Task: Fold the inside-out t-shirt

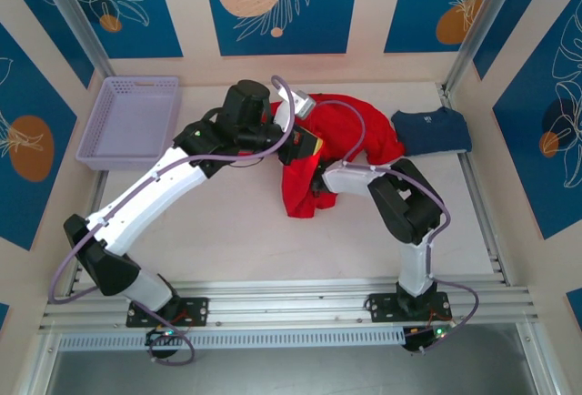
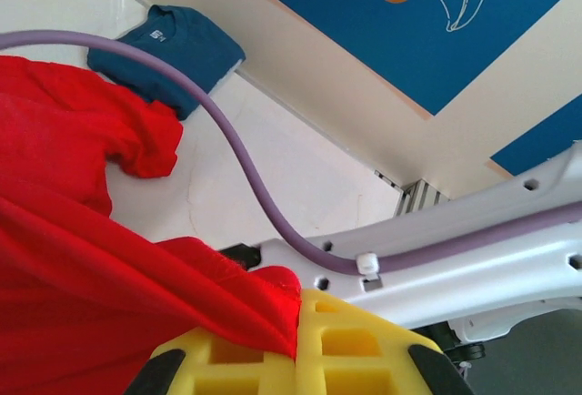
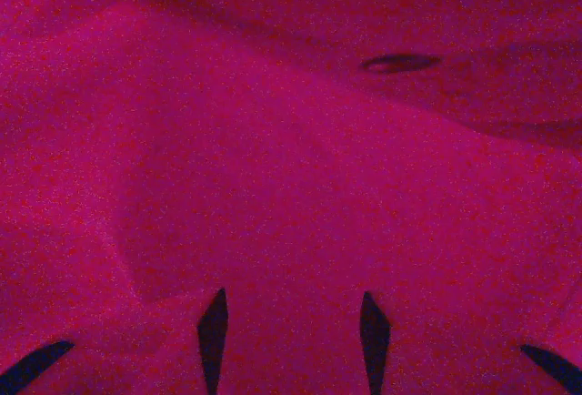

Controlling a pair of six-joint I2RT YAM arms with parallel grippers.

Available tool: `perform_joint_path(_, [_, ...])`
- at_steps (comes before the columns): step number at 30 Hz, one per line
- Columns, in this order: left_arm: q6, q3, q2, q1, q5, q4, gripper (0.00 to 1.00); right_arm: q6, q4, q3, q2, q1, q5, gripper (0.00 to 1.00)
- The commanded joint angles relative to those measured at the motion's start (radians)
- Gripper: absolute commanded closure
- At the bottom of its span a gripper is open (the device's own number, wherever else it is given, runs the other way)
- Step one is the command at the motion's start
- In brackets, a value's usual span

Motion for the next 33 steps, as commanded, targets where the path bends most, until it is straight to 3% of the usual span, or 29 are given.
perform_joint_path(1, [0.006, 0.016, -0.068, -0.021, 0.056, -0.001, 1.0, 0.05, -0.125, 0.054, 0.029, -0.026, 0.009, 0.53])
perform_joint_path(9, [0.069, -0.018, -0.119, -0.018, -0.257, -0.096, 1.0, -0.151, 0.095, -0.129, -0.116, -0.039, -0.083, 0.48])
perform_joint_path(13, [0.084, -0.021, -0.122, -0.017, -0.304, -0.109, 1.0, -0.237, 0.229, -0.235, -0.186, -0.049, -0.138, 0.47])
perform_joint_path(22, [0.086, -0.03, -0.104, -0.017, -0.289, -0.121, 1.0, -0.363, 0.495, -0.323, -0.217, -0.026, -0.178, 0.44])
perform_joint_path(29, [0.047, -0.023, -0.1, -0.017, -0.068, -0.061, 1.0, -0.379, 0.473, -0.189, -0.084, -0.022, -0.02, 0.42])
perform_joint_path(33, [0.027, -0.017, -0.116, -0.017, -0.013, -0.035, 1.0, -0.299, 0.359, -0.116, -0.033, -0.05, -0.003, 0.4])
